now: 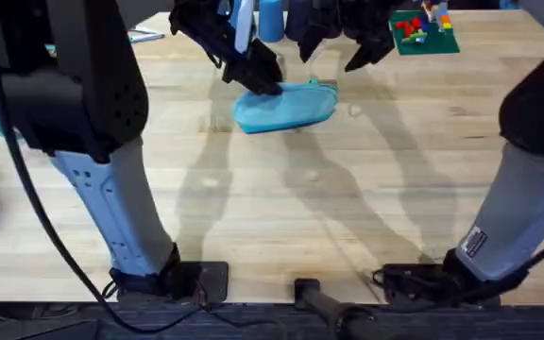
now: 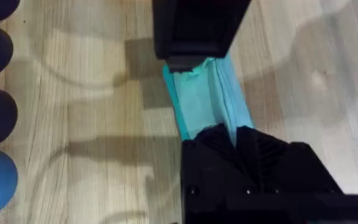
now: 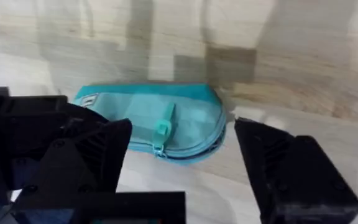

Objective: Unzip the bag, pick up the pens from the table one at a time and place them inside, then zip the bag closed.

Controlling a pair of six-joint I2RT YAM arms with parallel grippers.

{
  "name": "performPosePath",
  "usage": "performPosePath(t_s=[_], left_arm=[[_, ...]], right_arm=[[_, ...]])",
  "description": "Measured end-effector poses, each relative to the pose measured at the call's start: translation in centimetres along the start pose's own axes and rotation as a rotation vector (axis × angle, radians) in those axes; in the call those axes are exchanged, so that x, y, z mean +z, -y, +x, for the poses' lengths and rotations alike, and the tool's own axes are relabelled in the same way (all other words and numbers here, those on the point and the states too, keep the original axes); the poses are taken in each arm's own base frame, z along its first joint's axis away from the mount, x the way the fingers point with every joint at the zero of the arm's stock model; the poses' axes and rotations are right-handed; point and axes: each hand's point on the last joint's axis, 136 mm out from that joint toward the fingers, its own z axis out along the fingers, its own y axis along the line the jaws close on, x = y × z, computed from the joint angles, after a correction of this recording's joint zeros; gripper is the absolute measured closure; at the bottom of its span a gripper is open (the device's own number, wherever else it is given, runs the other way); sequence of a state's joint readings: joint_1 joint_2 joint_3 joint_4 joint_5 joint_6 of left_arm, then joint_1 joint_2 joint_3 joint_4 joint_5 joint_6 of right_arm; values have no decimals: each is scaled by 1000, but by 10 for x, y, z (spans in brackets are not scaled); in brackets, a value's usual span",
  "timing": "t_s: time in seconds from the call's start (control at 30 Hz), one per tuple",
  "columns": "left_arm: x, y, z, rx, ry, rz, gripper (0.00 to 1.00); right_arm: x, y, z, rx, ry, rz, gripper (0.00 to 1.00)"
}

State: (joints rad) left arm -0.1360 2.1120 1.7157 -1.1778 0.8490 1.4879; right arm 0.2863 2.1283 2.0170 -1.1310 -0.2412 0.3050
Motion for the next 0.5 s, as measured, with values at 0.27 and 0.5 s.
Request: performPosePath(t_s=[0.27, 0.5], left_arm=[[0, 0, 0, 0, 0, 0, 959], [0, 0, 0, 0, 0, 0, 959]], right_arm=[[20, -1, 13, 1, -78, 9, 5], [21, -5, 12, -8, -70, 2, 8]])
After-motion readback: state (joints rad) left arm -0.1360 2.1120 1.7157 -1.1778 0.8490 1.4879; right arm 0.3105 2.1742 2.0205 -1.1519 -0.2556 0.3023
